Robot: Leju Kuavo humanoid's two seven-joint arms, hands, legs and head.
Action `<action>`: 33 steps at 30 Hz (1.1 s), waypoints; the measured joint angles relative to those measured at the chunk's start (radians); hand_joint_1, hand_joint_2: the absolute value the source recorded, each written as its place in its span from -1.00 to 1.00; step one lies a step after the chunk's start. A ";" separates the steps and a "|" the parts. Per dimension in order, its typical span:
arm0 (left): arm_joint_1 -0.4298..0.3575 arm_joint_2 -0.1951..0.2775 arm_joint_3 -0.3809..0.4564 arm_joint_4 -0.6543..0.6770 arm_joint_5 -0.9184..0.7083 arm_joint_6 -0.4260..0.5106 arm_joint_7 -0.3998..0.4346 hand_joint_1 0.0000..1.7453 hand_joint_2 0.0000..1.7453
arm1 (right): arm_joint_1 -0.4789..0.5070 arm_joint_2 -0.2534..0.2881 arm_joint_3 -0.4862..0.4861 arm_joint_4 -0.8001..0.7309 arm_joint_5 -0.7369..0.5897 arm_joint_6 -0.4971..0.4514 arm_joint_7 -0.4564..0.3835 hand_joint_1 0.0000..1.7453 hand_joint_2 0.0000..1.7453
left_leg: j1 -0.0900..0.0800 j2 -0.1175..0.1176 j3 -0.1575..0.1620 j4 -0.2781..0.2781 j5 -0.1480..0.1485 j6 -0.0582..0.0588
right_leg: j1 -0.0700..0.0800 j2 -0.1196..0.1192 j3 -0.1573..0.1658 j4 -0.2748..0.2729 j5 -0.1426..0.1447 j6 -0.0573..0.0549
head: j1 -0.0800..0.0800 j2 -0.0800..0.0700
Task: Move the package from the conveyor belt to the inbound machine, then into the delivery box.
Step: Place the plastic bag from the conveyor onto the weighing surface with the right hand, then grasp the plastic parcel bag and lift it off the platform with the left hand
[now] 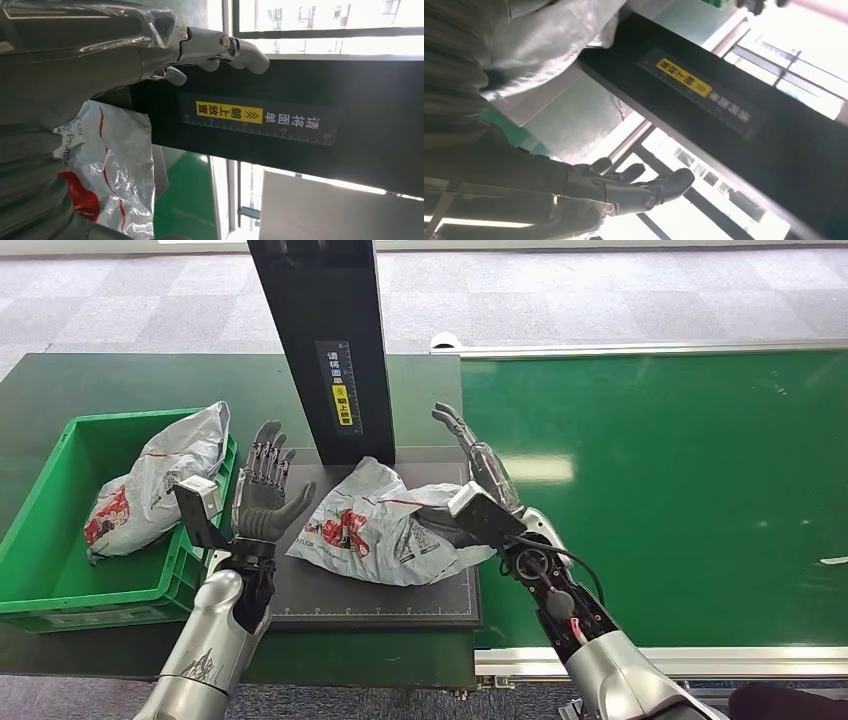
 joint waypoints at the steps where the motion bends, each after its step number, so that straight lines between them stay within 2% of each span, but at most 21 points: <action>1: 0.001 -0.001 0.000 0.000 0.000 0.000 0.001 -1.00 1.00 | 0.005 0.000 -0.020 -0.009 -0.027 0.022 -0.001 -1.00 1.00 | 0.000 0.000 0.000 0.000 0.000 0.000 | 0.000 0.000 0.000 0.000 0.000 0.000 | 0.000 0.000; 3: 0.004 -0.003 0.000 0.000 0.000 0.000 0.004 -1.00 1.00 | 0.016 0.001 -0.056 -0.024 -0.100 0.096 0.011 -1.00 1.00 | 0.000 0.000 0.000 0.000 0.000 0.000 | 0.000 0.000 0.000 0.000 0.000 0.000 | 0.000 0.000; 7: 0.011 -0.005 0.000 0.000 0.000 -0.004 0.009 -1.00 1.00 | 0.045 0.005 -0.148 -0.030 -0.419 0.426 0.118 -1.00 1.00 | 0.000 0.000 0.000 0.000 0.000 0.000 | 0.000 0.000 0.000 0.000 0.000 0.000 | 0.000 0.000; 9: 0.015 -0.006 0.000 -0.001 0.000 -0.008 0.008 -1.00 1.00 | 0.053 0.005 -0.196 -0.020 -0.551 0.553 0.170 -1.00 1.00 | 0.000 0.000 0.000 0.000 0.000 0.000 | 0.000 0.000 0.000 0.000 0.000 0.000 | 0.000 0.000; 11: 0.021 -0.005 0.000 -0.004 0.000 -0.010 0.008 -1.00 1.00 | 0.054 0.006 -0.233 -0.001 -0.637 0.634 0.208 -1.00 1.00 | 0.000 0.000 0.000 0.000 0.000 0.000 | 0.000 0.000 0.000 0.000 0.000 0.000 | 0.000 0.000; 13: 0.029 -0.005 0.000 -0.011 -0.002 -0.010 0.008 -1.00 1.00 | 0.053 0.006 -0.256 0.023 -0.684 0.673 0.231 -1.00 1.00 | 0.000 0.000 0.000 0.000 0.000 0.000 | 0.000 0.000 0.000 0.000 0.000 0.000 | 0.000 0.000; 19: 0.058 -0.004 0.001 -0.029 -0.007 -0.010 0.008 -1.00 1.00 | 0.046 0.011 -0.280 0.069 -0.756 0.706 0.274 -1.00 1.00 | 0.000 0.000 0.000 0.000 0.000 0.000 | 0.000 0.000 0.000 0.000 0.000 0.000 | 0.000 0.000; 23: 0.074 -0.003 0.004 -0.043 -0.008 -0.005 0.008 -1.00 1.00 | 0.039 0.013 -0.283 0.077 -0.769 0.677 0.272 -1.00 1.00 | 0.000 0.000 0.000 0.000 0.000 0.000 | 0.000 0.000 0.000 0.000 0.000 0.000 | 0.000 0.000; 30: 0.112 -0.002 0.019 -0.094 -0.023 -0.001 0.012 -1.00 1.00 | 0.038 0.010 -0.292 0.057 -0.757 0.511 0.245 -1.00 1.00 | 0.000 0.000 0.000 0.000 0.000 0.000 | 0.000 0.000 0.000 0.000 0.000 0.000 | 0.000 0.000; 33: 0.121 -0.003 0.025 -0.115 -0.033 0.001 0.020 -1.00 1.00 | 0.041 0.007 -0.296 0.018 -0.727 0.400 0.226 -1.00 1.00 | 0.000 0.000 0.000 0.000 0.000 0.000 | 0.000 0.000 0.000 0.000 0.000 0.000 | 0.000 0.000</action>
